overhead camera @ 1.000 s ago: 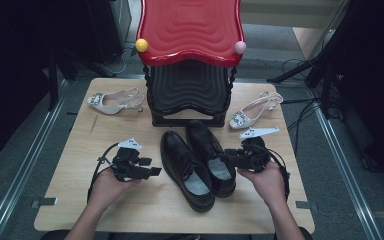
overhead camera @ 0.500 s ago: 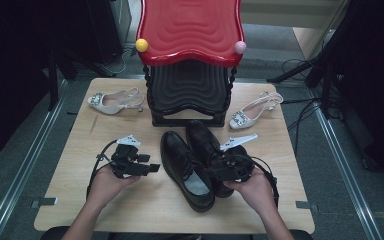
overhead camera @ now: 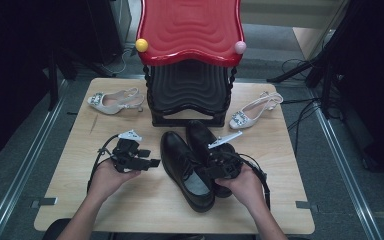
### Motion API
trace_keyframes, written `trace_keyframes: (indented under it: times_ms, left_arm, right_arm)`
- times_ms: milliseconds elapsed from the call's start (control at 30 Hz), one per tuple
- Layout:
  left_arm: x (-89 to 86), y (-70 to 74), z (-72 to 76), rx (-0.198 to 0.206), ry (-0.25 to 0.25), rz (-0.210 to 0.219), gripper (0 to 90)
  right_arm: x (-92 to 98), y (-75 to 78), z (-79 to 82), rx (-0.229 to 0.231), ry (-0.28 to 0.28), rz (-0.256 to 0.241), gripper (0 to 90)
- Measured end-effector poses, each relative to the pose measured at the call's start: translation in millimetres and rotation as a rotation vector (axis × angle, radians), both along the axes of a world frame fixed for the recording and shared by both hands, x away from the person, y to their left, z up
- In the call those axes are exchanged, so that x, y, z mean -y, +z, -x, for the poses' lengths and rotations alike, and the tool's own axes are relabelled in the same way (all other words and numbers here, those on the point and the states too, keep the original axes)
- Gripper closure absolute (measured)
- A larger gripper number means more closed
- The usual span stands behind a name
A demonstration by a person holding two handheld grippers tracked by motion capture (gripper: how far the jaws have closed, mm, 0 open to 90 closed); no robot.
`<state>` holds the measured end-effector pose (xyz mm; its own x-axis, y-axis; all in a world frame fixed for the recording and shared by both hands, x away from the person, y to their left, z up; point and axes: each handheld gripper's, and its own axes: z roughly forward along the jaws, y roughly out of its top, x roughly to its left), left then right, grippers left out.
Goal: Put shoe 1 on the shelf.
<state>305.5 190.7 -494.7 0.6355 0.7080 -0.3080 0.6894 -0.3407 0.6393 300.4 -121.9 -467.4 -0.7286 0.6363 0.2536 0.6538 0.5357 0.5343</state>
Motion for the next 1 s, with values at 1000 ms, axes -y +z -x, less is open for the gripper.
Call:
trace_keyframes:
  times_ms: [1000]
  left_arm:
    - [-16.7,7.7,-9.1,0.019,0.028,0.064,38.3]
  right_arm:
    - [-2.3,-11.7,-21.0,-0.117,-0.03,0.062,81.9]
